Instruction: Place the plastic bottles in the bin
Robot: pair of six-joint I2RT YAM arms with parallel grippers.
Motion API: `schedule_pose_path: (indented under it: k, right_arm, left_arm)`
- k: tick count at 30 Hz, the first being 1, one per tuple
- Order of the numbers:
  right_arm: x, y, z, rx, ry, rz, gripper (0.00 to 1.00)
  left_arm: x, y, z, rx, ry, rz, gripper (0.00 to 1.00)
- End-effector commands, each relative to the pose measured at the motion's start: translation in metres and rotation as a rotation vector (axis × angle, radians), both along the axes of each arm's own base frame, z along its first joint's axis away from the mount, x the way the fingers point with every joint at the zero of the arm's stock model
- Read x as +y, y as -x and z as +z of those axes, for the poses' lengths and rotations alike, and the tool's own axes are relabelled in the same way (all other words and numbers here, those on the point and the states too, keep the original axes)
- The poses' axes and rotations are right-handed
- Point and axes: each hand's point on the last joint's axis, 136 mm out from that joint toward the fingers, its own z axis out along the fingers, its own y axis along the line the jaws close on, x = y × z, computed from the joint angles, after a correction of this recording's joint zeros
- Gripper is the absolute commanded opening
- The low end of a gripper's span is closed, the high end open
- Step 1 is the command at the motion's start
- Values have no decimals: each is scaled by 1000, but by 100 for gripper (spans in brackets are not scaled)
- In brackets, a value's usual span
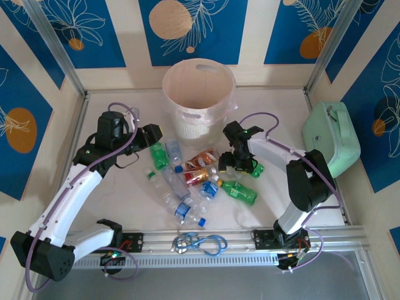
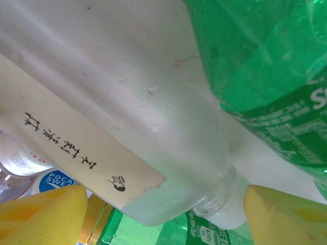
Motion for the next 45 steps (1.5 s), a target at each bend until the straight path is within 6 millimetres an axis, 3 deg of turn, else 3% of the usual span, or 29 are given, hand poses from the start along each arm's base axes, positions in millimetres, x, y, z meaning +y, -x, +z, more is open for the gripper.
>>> schedule_pose_path:
  k: [1, 16, 19, 23, 29, 33, 36, 45]
  right_arm:
    - [-4, -2, -6, 18, 51, -13, 78]
    - [-42, 23, -8, 59, 103, -173, 66]
    - [-43, 25, -5, 56, 86, -179, 67]
    - [-39, 25, -3, 45, 52, -155, 74]
    - [-40, 17, -8, 50, 58, -143, 70]
    - [-36, 5, -5, 16, 57, -107, 84]
    - [-36, -7, -5, -6, 61, -92, 87]
    - [-34, -35, -17, -26, 95, -61, 83]
  left_arm:
    - [0, -2, 10, -23, 28, -2, 60]
    - [1, -4, 11, -29, 28, 0, 60]
    - [1, -4, 10, -26, 30, 2, 60]
    - [1, -5, 10, -25, 33, 0, 60]
    - [2, -4, 10, -27, 30, 1, 60]
    - [2, -2, 9, -24, 27, -2, 60]
    - [3, -3, 9, -24, 30, 1, 60]
    - [2, -2, 8, -20, 31, -3, 60]
